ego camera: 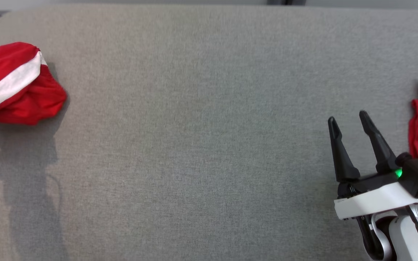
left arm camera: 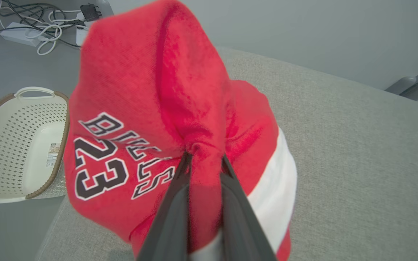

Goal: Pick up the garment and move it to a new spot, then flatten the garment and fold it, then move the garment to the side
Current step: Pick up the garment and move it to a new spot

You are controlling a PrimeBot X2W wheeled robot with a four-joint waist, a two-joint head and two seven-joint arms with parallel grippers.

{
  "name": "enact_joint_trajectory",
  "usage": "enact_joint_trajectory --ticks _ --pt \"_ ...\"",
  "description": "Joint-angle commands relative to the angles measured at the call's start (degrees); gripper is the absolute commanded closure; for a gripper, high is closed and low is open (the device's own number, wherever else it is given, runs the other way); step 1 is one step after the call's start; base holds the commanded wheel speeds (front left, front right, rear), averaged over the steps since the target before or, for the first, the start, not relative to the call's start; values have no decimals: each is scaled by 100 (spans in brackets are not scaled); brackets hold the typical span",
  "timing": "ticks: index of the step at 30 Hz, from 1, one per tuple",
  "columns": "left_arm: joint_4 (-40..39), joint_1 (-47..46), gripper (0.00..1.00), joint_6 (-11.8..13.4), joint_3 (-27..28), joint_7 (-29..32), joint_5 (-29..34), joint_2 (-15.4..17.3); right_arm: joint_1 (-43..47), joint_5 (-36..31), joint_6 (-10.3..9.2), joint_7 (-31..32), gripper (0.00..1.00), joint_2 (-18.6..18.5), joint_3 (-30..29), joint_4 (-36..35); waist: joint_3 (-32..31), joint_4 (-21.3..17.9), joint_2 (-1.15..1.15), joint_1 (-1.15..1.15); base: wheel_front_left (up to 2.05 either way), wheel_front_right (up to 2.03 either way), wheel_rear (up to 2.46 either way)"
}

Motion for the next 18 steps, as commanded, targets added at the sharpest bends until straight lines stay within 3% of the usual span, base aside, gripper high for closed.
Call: enact_joint_trajectory --ticks 1,6,14,18 --pt "-56 -43 100 -42 -29 -32 41 48 89 39 3 -47 0 -21 -31 34 -313 -76 0 0 0 0 0" --pt "-711 169 100 -90 -359 52 -102 -30 350 113 3 -94 0 -8 -155 104 -870 -254 0 0 0 0 0" --pt "-2625 901 100 -86 -941 398 -361 -131 832 207 3 -25 0 -33 -398 8 -1441 -537 0 0 0 0 0" --pt "-3635 1478 100 109 -1085 590 -460 -270 981 229 3 13 0 -21 -417 -55 -1557 -743 0 0 0 0 0"
